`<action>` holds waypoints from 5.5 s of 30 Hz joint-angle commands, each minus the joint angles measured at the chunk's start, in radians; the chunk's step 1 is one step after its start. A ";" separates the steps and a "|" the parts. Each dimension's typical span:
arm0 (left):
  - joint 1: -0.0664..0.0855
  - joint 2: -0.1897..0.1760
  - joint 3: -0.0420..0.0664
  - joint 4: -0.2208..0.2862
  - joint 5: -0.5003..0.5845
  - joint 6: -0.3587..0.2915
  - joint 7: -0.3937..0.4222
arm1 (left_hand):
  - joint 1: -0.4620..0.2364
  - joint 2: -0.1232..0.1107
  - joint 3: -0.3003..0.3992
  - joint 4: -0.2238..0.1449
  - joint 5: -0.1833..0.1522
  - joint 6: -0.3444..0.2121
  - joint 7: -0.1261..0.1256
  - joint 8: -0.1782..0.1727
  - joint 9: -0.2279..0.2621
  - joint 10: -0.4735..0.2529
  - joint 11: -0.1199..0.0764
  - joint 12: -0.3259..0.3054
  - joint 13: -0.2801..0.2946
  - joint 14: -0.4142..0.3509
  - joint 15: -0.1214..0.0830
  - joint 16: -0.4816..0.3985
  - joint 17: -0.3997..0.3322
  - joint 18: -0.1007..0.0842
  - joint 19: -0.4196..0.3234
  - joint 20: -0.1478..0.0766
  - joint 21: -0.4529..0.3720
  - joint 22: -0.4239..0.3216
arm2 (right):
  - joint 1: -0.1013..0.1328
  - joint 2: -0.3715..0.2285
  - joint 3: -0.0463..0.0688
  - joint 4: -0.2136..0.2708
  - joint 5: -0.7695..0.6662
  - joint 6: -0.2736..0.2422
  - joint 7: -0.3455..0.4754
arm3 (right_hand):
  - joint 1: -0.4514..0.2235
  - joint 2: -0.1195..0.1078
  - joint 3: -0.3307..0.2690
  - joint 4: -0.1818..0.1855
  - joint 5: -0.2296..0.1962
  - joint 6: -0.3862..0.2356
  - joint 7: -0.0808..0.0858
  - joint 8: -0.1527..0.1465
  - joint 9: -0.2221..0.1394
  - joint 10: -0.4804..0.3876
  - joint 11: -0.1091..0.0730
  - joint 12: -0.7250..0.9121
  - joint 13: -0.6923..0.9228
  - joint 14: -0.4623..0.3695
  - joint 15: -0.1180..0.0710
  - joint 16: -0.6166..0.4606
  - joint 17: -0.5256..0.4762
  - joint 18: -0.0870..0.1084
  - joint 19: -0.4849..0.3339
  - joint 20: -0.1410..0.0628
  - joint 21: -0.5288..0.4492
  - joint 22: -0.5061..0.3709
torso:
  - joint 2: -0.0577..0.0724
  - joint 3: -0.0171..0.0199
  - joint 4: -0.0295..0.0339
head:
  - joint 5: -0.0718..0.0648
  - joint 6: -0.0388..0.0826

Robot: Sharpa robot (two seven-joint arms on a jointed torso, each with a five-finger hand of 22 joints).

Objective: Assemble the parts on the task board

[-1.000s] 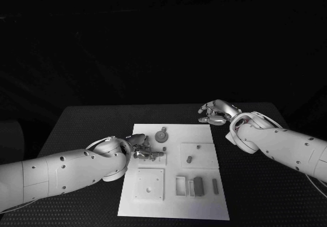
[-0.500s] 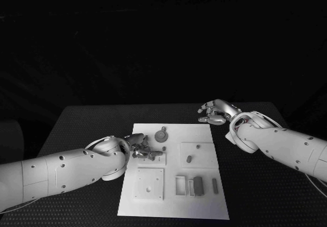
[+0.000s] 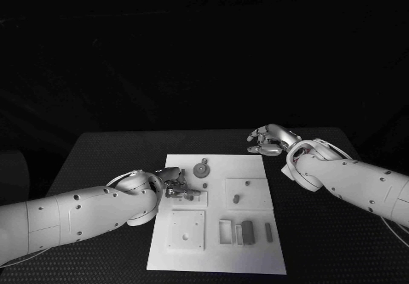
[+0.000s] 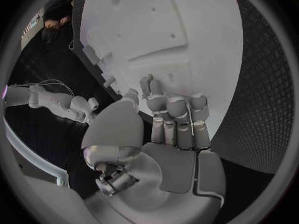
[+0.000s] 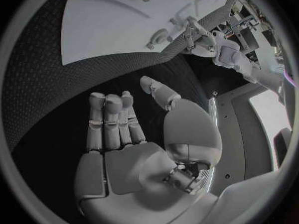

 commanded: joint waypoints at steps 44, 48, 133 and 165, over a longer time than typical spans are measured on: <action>0.007 0.006 0.027 -0.005 0.112 0.037 -0.003 | 0.384 0.009 0.156 -0.021 0.190 0.019 0.003 0.004 -0.002 -0.005 0.005 0.011 -0.022 0.002 0.006 0.006 -0.010 -0.019 -0.020 -0.150 0.033 -0.040 | 0.000 0.000 0.000 0.000 -0.002 0.013 0.005 | -0.008 0.002 -0.004 -0.005 0.027 -0.002 0.007 0.004 -0.003 -0.006 -0.002 0.009 -0.005 -0.006 0.001 0.008 -0.004 0.016 -0.008 0.002 0.005 -0.003 | -0.001 0.0017 -0.0011 | 0.004 -0.002; 0.021 0.005 0.028 -0.005 0.145 0.057 -0.011 | 0.389 0.006 0.160 -0.030 0.202 0.022 0.001 0.010 0.006 -0.006 0.003 0.012 -0.022 0.001 0.007 0.008 -0.009 -0.020 -0.024 -0.149 0.037 -0.039 | 0.000 0.001 0.000 0.000 -0.002 0.013 0.005 | -0.009 0.002 -0.004 -0.005 0.029 -0.002 0.007 0.004 -0.003 -0.007 -0.002 0.009 -0.006 -0.006 0.001 0.008 -0.004 0.016 -0.008 0.002 0.005 -0.003 | -0.001 0.0021 -0.0013 | 0.006 -0.003; 0.032 0.043 0.014 -0.019 -0.036 0.178 -0.081 | -0.109 0.001 0.524 -0.517 0.276 0.029 -0.002 0.012 0.088 -0.004 0.002 0.028 -0.047 0.008 0.019 0.012 -0.019 -0.024 -0.029 -0.149 0.097 -0.096 | 0.000 -0.002 0.000 0.002 -0.002 0.015 0.003 | -0.011 0.001 -0.006 -0.004 0.039 -0.003 0.007 0.005 -0.005 -0.008 -0.002 0.011 -0.009 -0.007 0.001 0.009 -0.006 0.016 -0.009 0.003 0.006 -0.004 | 0.000 0.0000 0.0002 | 0.007 -0.015; 0.029 0.048 0.014 -0.027 -0.029 0.159 -0.075 | -0.209 -0.109 0.558 -0.396 0.093 0.007 0.008 -0.018 0.081 -0.001 0.010 0.026 -0.052 0.009 0.013 0.009 -0.023 -0.017 -0.028 -0.153 0.109 -0.124 | 0.000 -0.004 0.000 0.007 -0.002 0.018 0.002 | -0.012 0.000 -0.006 -0.004 0.039 -0.004 0.008 0.004 -0.005 -0.009 -0.002 0.012 -0.010 -0.008 0.001 0.009 -0.006 0.016 -0.009 0.003 0.005 -0.004 | 0.000 0.0002 -0.0002 | 0.004 -0.014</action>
